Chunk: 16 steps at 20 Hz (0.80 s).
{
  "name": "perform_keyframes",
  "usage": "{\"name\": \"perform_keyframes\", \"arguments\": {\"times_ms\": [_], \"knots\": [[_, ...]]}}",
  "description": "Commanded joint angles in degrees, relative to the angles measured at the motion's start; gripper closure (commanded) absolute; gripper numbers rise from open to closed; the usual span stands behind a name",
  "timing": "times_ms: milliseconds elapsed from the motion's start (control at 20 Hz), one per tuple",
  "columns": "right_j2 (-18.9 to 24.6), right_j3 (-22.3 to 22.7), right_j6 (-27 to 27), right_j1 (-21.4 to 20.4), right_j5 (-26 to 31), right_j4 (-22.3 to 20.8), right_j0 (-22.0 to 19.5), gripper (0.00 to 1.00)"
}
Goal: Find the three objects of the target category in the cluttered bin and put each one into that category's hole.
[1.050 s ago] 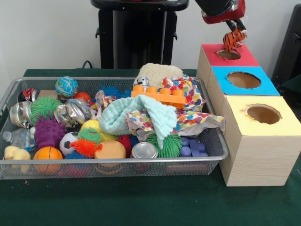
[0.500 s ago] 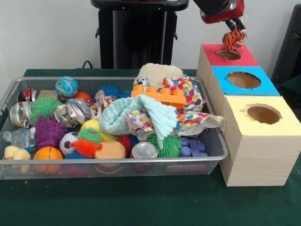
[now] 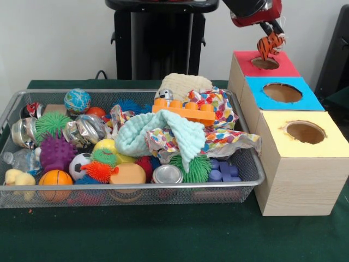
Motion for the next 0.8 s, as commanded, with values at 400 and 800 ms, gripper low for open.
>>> {"name": "perform_keyframes", "arguments": {"times_ms": [400,800], "knots": [[1.35,-7.31,4.29,1.67,-0.99,-0.67,-0.95,1.00],[-0.01,-7.83,3.96,0.76,-0.22,-1.11,-0.04,0.00]]}}
